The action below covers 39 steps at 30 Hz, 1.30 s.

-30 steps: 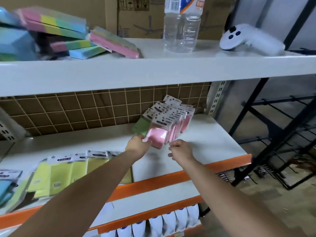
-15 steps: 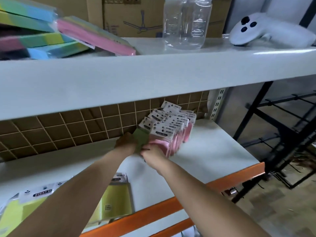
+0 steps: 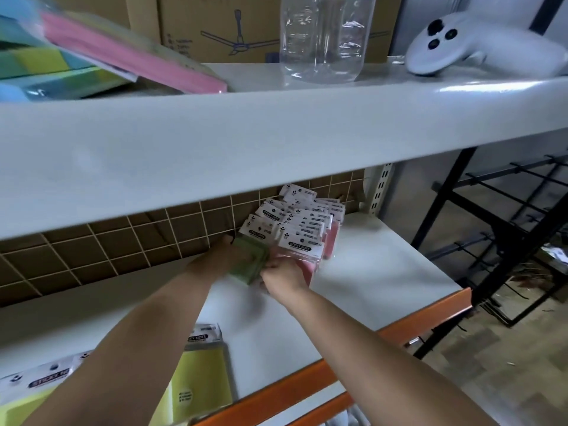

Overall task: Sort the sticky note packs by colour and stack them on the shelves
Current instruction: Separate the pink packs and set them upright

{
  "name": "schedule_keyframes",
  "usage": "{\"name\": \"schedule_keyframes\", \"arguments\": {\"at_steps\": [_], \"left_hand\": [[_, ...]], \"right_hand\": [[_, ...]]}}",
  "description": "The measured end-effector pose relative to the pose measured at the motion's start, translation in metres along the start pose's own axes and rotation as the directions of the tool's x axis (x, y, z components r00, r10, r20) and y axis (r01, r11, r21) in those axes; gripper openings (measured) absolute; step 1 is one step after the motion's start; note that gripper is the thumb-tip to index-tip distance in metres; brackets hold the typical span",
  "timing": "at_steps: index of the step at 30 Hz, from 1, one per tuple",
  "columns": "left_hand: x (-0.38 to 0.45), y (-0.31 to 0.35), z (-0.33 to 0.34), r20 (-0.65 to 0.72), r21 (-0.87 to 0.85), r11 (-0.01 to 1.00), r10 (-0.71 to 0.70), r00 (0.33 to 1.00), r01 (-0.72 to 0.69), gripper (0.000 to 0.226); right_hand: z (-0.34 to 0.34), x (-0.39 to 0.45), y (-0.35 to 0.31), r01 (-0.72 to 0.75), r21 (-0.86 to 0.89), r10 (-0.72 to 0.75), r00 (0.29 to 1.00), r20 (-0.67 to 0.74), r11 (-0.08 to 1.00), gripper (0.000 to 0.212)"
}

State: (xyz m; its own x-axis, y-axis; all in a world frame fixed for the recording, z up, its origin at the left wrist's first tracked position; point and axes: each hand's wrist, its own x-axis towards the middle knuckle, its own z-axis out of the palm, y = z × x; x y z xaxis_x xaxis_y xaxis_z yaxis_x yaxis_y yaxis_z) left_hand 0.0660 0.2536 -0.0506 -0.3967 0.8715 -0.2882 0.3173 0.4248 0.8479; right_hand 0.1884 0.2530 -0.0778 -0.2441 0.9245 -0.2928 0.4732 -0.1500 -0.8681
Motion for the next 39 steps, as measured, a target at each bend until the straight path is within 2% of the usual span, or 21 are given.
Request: {"name": "schedule_keyframes", "arguments": {"at_steps": [2,5,9,14,17,20,23,26,30,32,33,36,39], "left_hand": [[-0.005,0.004,0.005,0.03,-0.038,0.999,0.037,0.999,-0.036,0.031],[-0.002,-0.001,-0.003,0.121,-0.155,0.988,0.046,0.992,-0.027,0.027],[0.002,-0.006,-0.003,0.181,-0.176,0.984,0.041,0.983,-0.008,0.026],[0.001,-0.012,-0.005,0.161,-0.231,0.973,0.01,0.987,0.028,0.026],[-0.002,-0.014,-0.012,0.161,-0.258,0.964,-0.024,0.987,0.066,0.038],[-0.008,-0.012,-0.014,0.166,-0.293,0.954,-0.012,0.986,0.06,0.026],[-0.015,-0.012,-0.017,0.148,-0.291,0.955,-0.02,0.989,0.063,0.018],[-0.023,-0.014,-0.022,0.175,-0.326,0.941,-0.037,0.984,0.094,0.018],[-0.032,-0.011,-0.02,0.262,-0.39,0.907,-0.054,0.963,0.157,0.02],[-0.033,-0.008,-0.017,0.284,-0.383,0.911,-0.043,0.958,0.154,0.017],[-0.031,-0.007,-0.015,0.282,-0.376,0.915,-0.037,0.959,0.146,0.014],[-0.028,-0.002,-0.01,0.258,-0.383,0.911,-0.052,0.965,0.151,0.009],[-0.021,0.004,-0.003,0.311,-0.438,0.883,-0.03,0.95,0.171,0.021]], "right_hand": [[-0.002,-0.004,0.0,0.016,-0.032,-0.016,1.0,0.001,0.999,0.019],[-0.008,-0.007,0.001,0.028,-0.065,-0.029,0.999,-0.015,0.997,0.027],[-0.016,-0.007,0.0,0.002,-0.122,-0.008,0.999,-0.045,0.992,0.028],[-0.022,-0.006,0.001,-0.029,-0.165,0.016,0.997,-0.077,0.986,0.015],[-0.018,-0.008,-0.001,-0.044,-0.15,0.034,0.997,-0.069,0.988,0.021],[-0.017,-0.011,-0.003,-0.051,-0.142,0.046,0.998,-0.036,0.988,0.025],[-0.017,-0.015,-0.005,-0.048,-0.101,0.046,0.999,-0.023,0.994,0.028],[-0.012,-0.02,-0.008,-0.039,-0.052,0.039,0.999,-0.009,0.998,0.043],[-0.004,-0.026,-0.011,-0.063,0.177,0.057,0.998,0.04,0.982,0.053],[-0.002,-0.027,-0.013,-0.068,0.272,0.065,0.998,0.021,0.96,0.056],[-0.003,-0.027,-0.013,-0.059,0.281,0.062,0.998,0.0,0.958,0.056],[-0.011,-0.027,-0.013,-0.032,0.254,0.049,0.997,-0.061,0.967,0.037],[-0.023,-0.027,-0.009,-0.021,0.244,0.043,0.996,-0.084,0.97,0.034]]}}
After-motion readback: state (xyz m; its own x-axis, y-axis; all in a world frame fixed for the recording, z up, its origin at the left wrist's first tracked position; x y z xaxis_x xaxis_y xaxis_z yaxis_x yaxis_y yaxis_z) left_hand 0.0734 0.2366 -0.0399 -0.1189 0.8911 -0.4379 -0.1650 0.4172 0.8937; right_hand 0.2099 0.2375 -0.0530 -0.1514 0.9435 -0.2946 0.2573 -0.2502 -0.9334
